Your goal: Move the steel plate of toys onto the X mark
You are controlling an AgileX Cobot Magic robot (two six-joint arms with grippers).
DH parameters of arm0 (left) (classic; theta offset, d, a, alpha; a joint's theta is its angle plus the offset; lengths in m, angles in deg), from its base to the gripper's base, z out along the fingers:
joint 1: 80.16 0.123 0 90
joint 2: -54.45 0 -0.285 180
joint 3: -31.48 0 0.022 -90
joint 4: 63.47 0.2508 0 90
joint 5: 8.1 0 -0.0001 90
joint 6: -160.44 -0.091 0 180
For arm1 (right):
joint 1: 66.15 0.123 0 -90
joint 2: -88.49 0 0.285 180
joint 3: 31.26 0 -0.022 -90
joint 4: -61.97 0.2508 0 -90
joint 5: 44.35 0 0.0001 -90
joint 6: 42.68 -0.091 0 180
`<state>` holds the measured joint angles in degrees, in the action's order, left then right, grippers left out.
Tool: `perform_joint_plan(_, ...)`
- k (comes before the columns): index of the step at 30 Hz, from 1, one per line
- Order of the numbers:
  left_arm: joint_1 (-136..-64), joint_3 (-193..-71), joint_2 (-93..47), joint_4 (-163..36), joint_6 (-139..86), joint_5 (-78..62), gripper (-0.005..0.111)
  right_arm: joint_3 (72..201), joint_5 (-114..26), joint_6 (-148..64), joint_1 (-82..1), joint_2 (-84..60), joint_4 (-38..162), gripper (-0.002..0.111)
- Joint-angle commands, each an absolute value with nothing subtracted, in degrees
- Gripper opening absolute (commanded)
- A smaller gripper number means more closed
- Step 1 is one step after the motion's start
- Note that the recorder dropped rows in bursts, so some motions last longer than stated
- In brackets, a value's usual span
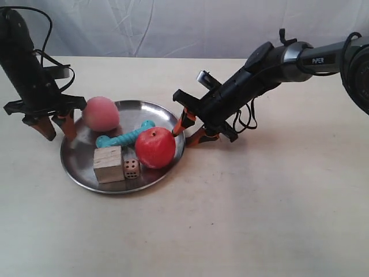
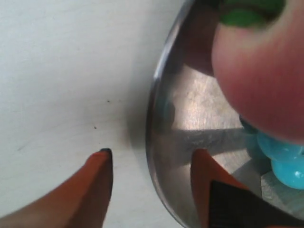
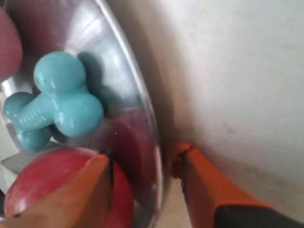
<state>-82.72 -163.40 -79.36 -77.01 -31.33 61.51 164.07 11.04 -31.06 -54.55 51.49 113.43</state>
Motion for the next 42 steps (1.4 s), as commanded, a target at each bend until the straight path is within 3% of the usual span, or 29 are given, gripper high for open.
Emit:
perform_joint_plan(1,-82.5,-163.4,-78.7,-75.3,-30.3,61.9,0.051,162.8,8.7,-32.2,-57.5,50.5,103.5,0.046)
perform_joint_plan(5,-82.3,-163.4,-77.9,-73.0,-28.5,61.9,0.039,162.8,7.3,-32.3,-59.1,47.1,99.3,0.030)
perform_joint_plan(8,-81.7,-163.4,-75.7,-72.7,-28.6,61.9,0.010,162.8,7.2,-32.3,-59.6,43.3,95.1,0.003)
perform_joint_plan(9,-81.5,-163.4,-74.8,-72.7,-28.8,61.9,0.001,162.8,7.2,-32.2,-59.6,41.8,93.4,0.000)
perform_joint_plan(18,-80.8,-160.0,-52.8,-82.6,-38.6,55.0,0.000,154.0,5.2,-31.4,-57.4,20.4,85.4,0.000)
perform_joint_plan(30,-80.9,-134.0,-8.5,-95.1,-47.0,31.8,0.000,126.0,-10.4,-31.1,-49.6,-24.6,83.4,0.000)
perform_joint_plan(37,-80.9,-118.0,4.6,-97.1,-52.6,28.8,0.000,112.8,-15.4,-31.1,-48.8,-39.0,84.4,0.000)
perform_joint_plan(42,-80.9,-112.7,7.5,-91.3,-52.6,32.0,0.000,107.8,-9.6,-33.6,-48.9,-43.8,84.5,0.000)
